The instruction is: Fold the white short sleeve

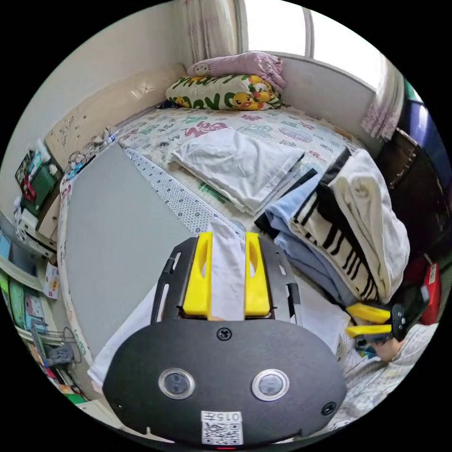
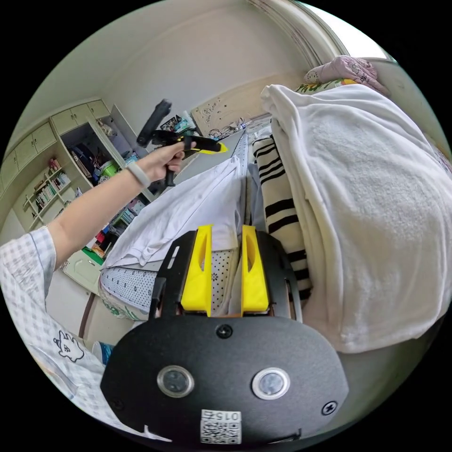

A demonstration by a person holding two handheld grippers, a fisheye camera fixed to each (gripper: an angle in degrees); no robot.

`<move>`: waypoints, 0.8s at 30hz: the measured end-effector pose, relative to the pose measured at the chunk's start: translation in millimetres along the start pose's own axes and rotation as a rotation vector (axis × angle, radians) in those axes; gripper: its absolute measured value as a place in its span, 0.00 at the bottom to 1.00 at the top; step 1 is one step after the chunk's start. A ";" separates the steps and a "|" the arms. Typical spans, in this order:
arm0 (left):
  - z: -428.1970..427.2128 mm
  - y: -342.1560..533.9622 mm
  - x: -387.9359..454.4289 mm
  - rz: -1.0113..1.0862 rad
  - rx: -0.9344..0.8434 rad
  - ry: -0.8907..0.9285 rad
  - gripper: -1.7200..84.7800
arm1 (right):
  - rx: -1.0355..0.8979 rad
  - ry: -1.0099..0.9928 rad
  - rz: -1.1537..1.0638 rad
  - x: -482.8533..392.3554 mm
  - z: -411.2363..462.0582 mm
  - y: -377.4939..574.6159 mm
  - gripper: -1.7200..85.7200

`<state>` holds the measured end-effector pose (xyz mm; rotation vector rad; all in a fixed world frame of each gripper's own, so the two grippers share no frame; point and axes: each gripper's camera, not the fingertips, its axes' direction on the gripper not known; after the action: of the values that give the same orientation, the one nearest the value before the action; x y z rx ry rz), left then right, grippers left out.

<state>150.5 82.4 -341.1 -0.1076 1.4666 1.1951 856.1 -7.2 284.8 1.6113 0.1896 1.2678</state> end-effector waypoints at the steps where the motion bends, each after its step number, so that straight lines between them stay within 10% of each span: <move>1: 8.0 -7.2 -13.1 -0.069 0.007 0.031 0.14 | -0.001 -0.008 -0.013 -0.5 0.4 -1.6 0.12; 24: 43.0 2.2 -104.7 -0.158 -0.099 -0.008 0.04 | -0.042 0.024 -0.064 -4.1 -7.2 -15.7 0.12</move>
<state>211.4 56.9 -249.1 -0.2810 1.3653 1.1370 855.4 1.7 269.4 1.5434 0.2257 1.2347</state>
